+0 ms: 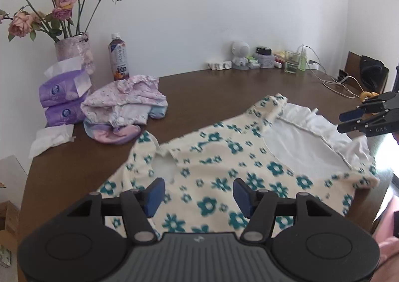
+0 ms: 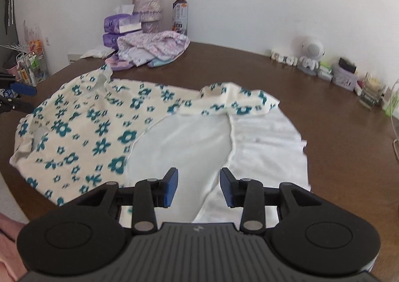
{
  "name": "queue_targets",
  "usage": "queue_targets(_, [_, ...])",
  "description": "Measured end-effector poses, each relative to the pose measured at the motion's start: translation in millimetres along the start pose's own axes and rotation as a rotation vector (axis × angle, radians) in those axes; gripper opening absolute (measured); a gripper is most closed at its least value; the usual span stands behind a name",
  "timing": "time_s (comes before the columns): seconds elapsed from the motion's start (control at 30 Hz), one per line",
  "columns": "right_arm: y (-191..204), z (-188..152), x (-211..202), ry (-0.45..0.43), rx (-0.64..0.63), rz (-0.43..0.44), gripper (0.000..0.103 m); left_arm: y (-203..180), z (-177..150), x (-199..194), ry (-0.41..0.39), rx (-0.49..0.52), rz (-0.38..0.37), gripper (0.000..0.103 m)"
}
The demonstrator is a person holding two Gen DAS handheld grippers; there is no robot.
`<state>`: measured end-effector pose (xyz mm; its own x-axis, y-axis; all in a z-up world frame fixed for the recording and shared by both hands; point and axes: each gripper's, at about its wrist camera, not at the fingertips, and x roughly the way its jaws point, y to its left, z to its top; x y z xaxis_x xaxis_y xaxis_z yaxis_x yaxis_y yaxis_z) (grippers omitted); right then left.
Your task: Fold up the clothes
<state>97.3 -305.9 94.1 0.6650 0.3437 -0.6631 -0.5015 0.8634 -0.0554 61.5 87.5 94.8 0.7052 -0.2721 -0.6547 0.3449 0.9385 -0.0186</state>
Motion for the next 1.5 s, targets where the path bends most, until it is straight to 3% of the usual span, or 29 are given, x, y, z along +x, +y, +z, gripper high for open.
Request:
queue_targets(0.1, [-6, 36, 32, 0.009, 0.001, -0.018, 0.037, 19, 34, 35, 0.034, -0.087, 0.001, 0.059])
queue_targets(0.2, [-16, 67, 75, 0.037, 0.062, -0.019, 0.037, 38, 48, 84, 0.11, -0.224, -0.013, 0.059])
queue_targets(0.3, [-23, 87, 114, 0.069, 0.107, -0.017, 0.037, 52, 50, 122, 0.158, -0.321, 0.004, 0.058])
queue_targets(0.4, [-22, 98, 143, 0.078, 0.051, -0.079, 0.037, 66, 49, 145, 0.182, -0.392, 0.037, 0.054])
queue_targets(0.53, [-26, 103, 170, 0.1, 0.002, -0.158, 0.037, 83, 49, 157, 0.161, -0.505, 0.029, 0.051])
queue_targets(0.6, [-30, 103, 179, 0.117, 0.018, -0.151, 0.037, 89, 51, 161, 0.142, -0.555, 0.021, 0.047])
queue_targets(0.63, [-32, 102, 183, 0.125, 0.027, -0.146, 0.037, 91, 52, 163, 0.134, -0.562, 0.019, 0.041])
queue_targets(0.7, [-33, 100, 186, 0.131, 0.037, -0.121, 0.031, 94, 52, 168, 0.125, -0.582, -0.002, 0.018])
queue_targets(0.73, [-34, 99, 188, 0.133, 0.042, -0.109, 0.019, 95, 51, 170, 0.114, -0.593, -0.015, 0.001])
queue_targets(0.77, [-35, 98, 189, 0.135, 0.047, -0.096, 0.009, 94, 50, 170, 0.093, -0.59, -0.016, 0.001])
queue_targets(0.83, [-33, 98, 187, 0.119, 0.048, -0.087, 0.002, 90, 51, 168, 0.04, -0.548, 0.011, 0.0])
queue_targets(1.0, [-46, 106, 172, 0.045, 0.132, -0.08, 0.001, 99, 53, 161, -0.099, -0.595, -0.053, 0.0])
queue_targets(1.3, [-52, 95, 196, 0.091, 0.173, -0.106, 0.002, 103, 50, 198, -0.059, -0.576, -0.018, 0.002])
queue_targets(1.4, [-62, 94, 190, 0.076, 0.227, -0.083, 0.013, 107, 48, 193, -0.053, -0.598, -0.058, 0.017])
queue_targets(1.43, [-69, 95, 182, 0.058, 0.264, -0.064, 0.029, 107, 48, 189, -0.059, -0.605, -0.075, 0.032])
queue_targets(1.47, [-76, 95, 173, 0.033, 0.29, -0.06, 0.039, 107, 48, 184, -0.065, -0.609, -0.084, 0.04])
queue_targets(1.5, [-84, 95, 164, 0.007, 0.316, -0.058, 0.04, 105, 48, 178, -0.062, -0.602, -0.081, 0.041])
